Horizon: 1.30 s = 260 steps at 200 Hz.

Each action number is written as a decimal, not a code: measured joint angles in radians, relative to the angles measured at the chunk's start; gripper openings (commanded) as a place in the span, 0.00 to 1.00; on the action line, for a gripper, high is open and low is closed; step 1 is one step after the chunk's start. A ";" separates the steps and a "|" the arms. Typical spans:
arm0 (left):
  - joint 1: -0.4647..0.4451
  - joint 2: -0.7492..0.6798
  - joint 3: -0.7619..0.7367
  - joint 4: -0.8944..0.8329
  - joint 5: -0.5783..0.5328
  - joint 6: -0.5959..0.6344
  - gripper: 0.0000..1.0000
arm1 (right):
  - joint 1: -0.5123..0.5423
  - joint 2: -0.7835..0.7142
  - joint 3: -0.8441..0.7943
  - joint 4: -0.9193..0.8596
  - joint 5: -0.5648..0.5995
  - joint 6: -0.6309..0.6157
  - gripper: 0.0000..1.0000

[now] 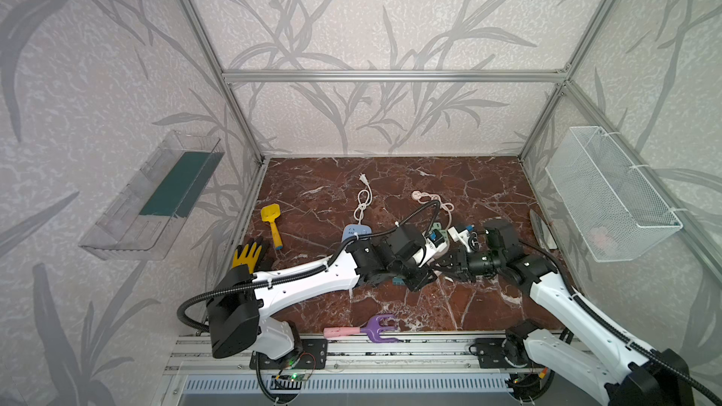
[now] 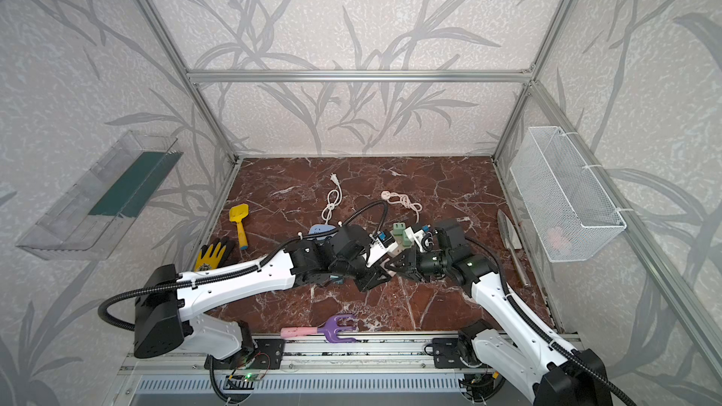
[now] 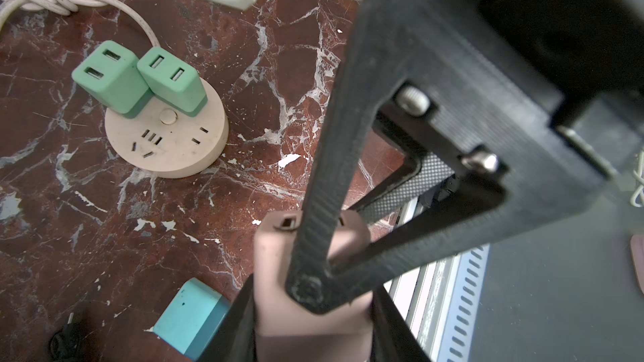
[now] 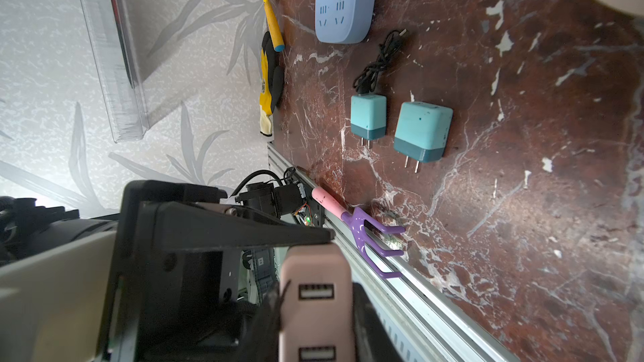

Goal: Insert the plug
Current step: 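Open the left gripper and withdraw while the right gripper carries the adapter away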

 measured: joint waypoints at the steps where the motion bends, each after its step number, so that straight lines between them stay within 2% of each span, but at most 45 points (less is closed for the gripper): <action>1: 0.000 0.001 0.002 -0.002 0.000 0.000 0.03 | 0.000 0.000 0.000 0.000 0.000 0.000 0.00; 4: 0.000 0.003 0.006 -0.008 -0.001 0.000 0.09 | 0.000 0.000 0.000 0.001 0.001 0.000 0.00; 14: 0.000 0.016 0.031 -0.037 -0.004 0.002 0.38 | 0.000 0.000 0.000 0.004 0.004 0.000 0.00; 33: 0.005 0.035 0.065 -0.071 -0.009 0.002 0.68 | 0.002 0.000 0.000 0.011 0.018 0.002 0.00; 42: 0.007 0.037 0.077 -0.068 -0.010 0.007 0.95 | 0.006 0.004 0.000 0.011 0.028 0.006 0.00; 45: 0.009 0.037 0.081 -0.065 -0.010 0.002 0.99 | 0.008 0.006 0.000 0.011 0.031 0.007 0.00; 83: 0.027 0.032 0.125 -0.077 -0.018 -0.005 0.99 | 0.010 0.023 0.000 0.037 0.107 0.036 0.00; 124: 0.069 -0.011 0.101 -0.092 -0.070 -0.029 0.99 | 0.010 0.035 0.000 0.052 0.183 0.053 0.00; 152: 0.160 -0.102 -0.016 -0.022 -0.109 -0.109 0.99 | 0.011 0.043 0.000 0.066 0.224 0.055 0.00; 185: 0.267 -0.097 -0.024 -0.019 -0.238 -0.191 0.98 | 0.017 0.063 0.018 0.054 0.298 0.043 0.00; 216: 0.282 -0.100 -0.024 0.001 -0.331 -0.205 0.98 | 0.035 0.097 0.112 0.006 0.423 -0.005 0.00; 260: 0.318 -0.100 -0.024 0.045 -0.343 -0.212 0.95 | 0.127 0.216 0.291 -0.047 0.692 -0.100 0.00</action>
